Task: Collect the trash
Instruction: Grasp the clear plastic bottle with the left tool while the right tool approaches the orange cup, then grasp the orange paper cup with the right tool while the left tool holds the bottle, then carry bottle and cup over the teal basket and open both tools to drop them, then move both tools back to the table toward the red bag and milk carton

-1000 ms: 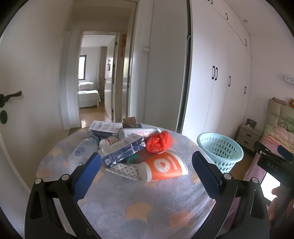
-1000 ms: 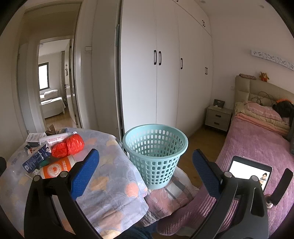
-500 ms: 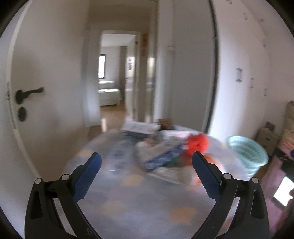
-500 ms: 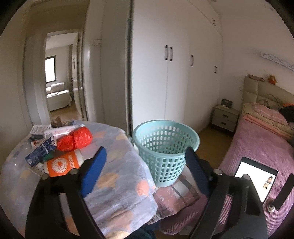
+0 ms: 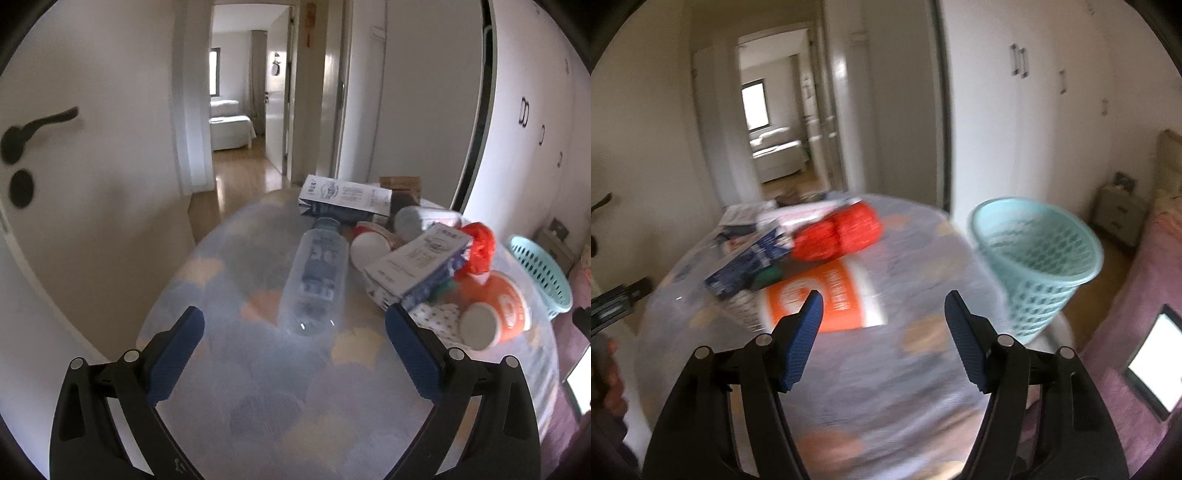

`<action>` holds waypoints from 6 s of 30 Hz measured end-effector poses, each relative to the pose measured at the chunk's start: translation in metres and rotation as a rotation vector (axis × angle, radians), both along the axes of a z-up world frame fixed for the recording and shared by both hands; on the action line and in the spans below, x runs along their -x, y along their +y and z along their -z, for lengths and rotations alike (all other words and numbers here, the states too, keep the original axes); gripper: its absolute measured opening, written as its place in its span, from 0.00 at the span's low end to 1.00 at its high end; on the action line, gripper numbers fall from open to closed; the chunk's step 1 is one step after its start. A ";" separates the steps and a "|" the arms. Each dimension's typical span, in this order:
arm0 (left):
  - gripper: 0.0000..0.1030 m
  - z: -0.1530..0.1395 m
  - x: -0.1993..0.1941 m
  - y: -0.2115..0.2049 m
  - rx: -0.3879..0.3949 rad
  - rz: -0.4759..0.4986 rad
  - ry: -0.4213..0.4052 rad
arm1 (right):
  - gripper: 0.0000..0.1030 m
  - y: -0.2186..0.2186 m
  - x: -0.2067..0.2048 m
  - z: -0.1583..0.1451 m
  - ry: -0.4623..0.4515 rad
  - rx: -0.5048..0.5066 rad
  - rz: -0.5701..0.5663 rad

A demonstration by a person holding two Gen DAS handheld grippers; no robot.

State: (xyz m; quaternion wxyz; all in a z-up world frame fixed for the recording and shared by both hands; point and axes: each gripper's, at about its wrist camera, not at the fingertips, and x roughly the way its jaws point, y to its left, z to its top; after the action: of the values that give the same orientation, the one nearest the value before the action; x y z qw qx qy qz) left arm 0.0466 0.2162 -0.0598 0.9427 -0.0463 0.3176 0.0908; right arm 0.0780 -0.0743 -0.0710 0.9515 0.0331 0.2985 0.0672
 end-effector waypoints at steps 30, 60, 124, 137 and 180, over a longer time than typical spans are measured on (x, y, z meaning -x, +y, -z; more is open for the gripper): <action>0.52 0.048 -0.083 -0.005 0.050 0.183 0.274 | 0.90 0.047 -0.123 0.035 0.346 -0.221 0.016; 0.52 0.040 -0.058 -0.016 0.064 0.165 0.309 | 0.90 0.009 -0.103 0.041 0.365 0.101 -0.234; 0.52 0.014 -0.214 -0.396 0.165 0.712 0.185 | 0.67 -0.271 -0.127 0.007 0.218 -0.149 0.434; 0.63 0.050 -0.241 -0.412 0.195 0.696 0.246 | 0.68 -0.277 -0.162 0.028 0.268 -0.138 0.406; 0.64 0.013 -0.136 -0.057 0.186 0.355 0.140 | 0.56 -0.054 -0.099 -0.018 0.104 -0.030 -0.023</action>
State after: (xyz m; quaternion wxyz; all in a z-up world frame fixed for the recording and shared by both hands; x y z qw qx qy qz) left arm 0.1830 0.1591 -0.0725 0.9113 -0.0702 0.3924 -0.1033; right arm 0.1769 -0.1281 -0.0534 0.9332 0.0473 0.3471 0.0806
